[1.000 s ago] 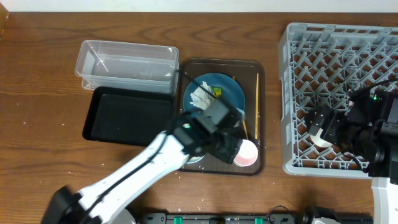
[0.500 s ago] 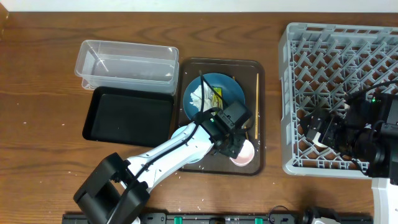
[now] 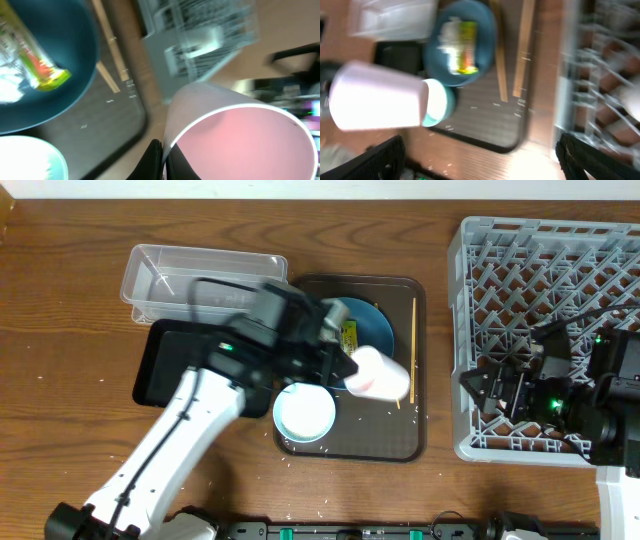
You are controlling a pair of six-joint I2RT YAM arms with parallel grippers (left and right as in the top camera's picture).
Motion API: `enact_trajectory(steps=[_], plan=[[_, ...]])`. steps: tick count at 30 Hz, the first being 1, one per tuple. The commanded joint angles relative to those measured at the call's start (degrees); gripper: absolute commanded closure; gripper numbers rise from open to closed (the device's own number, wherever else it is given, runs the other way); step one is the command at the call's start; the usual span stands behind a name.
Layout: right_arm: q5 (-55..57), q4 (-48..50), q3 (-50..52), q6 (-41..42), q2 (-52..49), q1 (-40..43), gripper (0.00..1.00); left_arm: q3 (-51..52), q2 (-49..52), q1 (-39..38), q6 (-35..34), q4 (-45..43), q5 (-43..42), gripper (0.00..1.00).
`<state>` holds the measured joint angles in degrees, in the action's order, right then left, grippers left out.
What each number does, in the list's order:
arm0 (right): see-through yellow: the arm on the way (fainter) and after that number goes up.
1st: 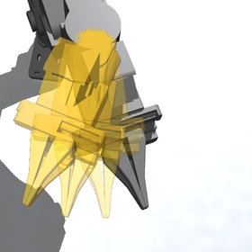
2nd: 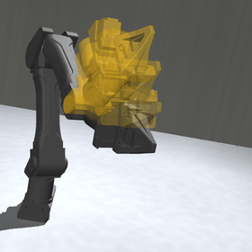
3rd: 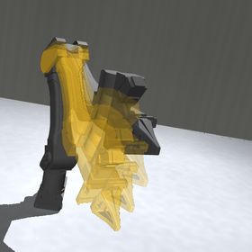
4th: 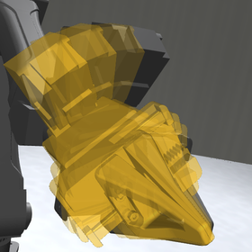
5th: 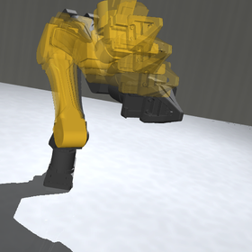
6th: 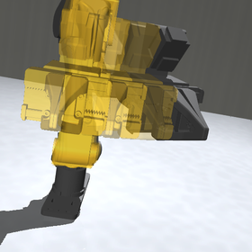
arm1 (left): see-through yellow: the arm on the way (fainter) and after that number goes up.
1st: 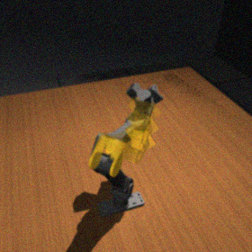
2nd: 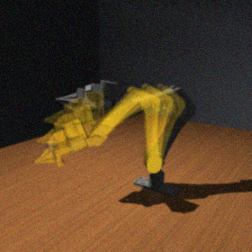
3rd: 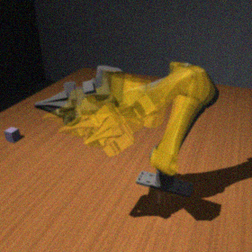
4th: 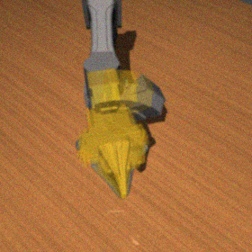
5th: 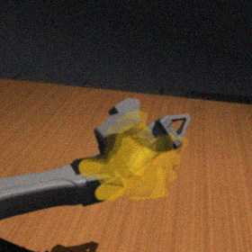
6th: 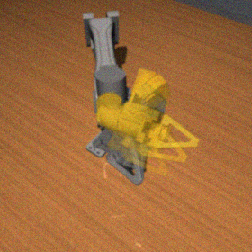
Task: Sort waste into correct bins and load items into the dishwasher rack
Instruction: 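Pass the pink cup from the left gripper to the right gripper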
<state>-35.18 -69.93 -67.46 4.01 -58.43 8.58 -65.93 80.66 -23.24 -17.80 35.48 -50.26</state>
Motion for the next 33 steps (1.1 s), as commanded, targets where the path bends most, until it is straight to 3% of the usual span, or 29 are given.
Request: enact_trajectory(steps=[1, 5, 8, 16, 21, 25, 29, 33], plan=[[-11.3, 2.1, -0.7, -5.0, 0.2, -3.3, 0.05, -0.3, 0.8, 7.2, 1.7, -0.9, -26.1, 0.94], [-22.9, 8.2, -0.7, -9.5, 0.1, -9.1, 0.02, -0.3, 1.0, 11.2, 1.6, -3.0, -39.8, 0.94], [-25.7, 13.7, -0.7, -9.0, -0.1, -14.3, 0.02, -0.3, 0.9, 11.5, -0.3, -3.0, -39.8, 0.94], [-19.9, 24.5, -0.7, -2.2, -1.9, -24.8, 0.03, -0.3, 0.9, 11.0, -0.6, -3.0, -39.8, 0.94], [-18.8, 26.8, -0.7, -2.1, -4.9, -29.4, 0.17, -0.3, 0.9, 11.0, -0.5, -3.0, -39.8, 0.94], [-18.8, 28.3, -0.7, -2.1, -7.0, -30.7, 0.35, -0.3, 0.9, 11.0, -0.5, -3.0, -39.9, 0.94], [-18.8, 30.1, -0.7, -2.1, -7.0, -30.7, 0.36, -0.3, 0.9, 11.0, -0.6, -3.0, -39.8, 0.94], [-18.8, 30.9, -0.7, -2.1, -7.0, -30.6, 0.44, -0.3, 0.9, 11.0, -0.6, -3.0, -39.9, 0.93]])
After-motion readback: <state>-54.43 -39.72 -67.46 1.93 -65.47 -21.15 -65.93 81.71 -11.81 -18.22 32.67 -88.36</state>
